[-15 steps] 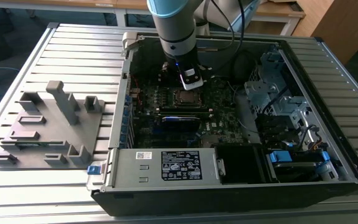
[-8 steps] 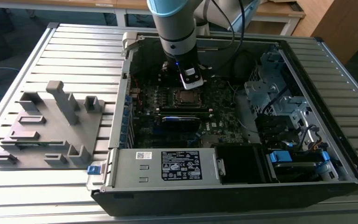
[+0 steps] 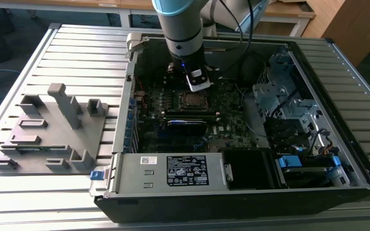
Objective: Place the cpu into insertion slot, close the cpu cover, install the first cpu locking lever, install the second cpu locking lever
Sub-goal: 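Install the first cpu locking lever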
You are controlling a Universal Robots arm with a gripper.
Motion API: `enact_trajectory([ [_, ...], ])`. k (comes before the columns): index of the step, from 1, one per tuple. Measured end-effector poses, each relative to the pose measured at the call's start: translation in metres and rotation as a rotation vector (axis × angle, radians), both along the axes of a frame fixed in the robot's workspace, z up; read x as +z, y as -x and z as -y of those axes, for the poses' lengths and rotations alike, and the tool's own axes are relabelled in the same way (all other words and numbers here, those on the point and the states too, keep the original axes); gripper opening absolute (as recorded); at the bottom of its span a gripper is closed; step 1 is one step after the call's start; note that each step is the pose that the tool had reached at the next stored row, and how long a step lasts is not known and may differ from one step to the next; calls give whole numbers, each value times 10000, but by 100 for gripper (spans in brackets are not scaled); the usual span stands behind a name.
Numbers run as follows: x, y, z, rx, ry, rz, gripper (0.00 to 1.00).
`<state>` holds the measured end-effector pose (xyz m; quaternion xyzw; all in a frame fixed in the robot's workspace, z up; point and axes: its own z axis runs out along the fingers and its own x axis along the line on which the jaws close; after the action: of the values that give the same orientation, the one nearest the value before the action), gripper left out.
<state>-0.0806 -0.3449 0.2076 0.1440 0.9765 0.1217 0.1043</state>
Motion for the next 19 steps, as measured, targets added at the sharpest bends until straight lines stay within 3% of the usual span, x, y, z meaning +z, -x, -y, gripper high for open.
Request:
enact_trajectory([
  [11, 9, 0, 0, 1, 8, 0, 10],
  [15, 9, 0, 0, 0, 93, 0, 10],
  [19, 9, 0, 0, 0, 98, 0, 10],
])
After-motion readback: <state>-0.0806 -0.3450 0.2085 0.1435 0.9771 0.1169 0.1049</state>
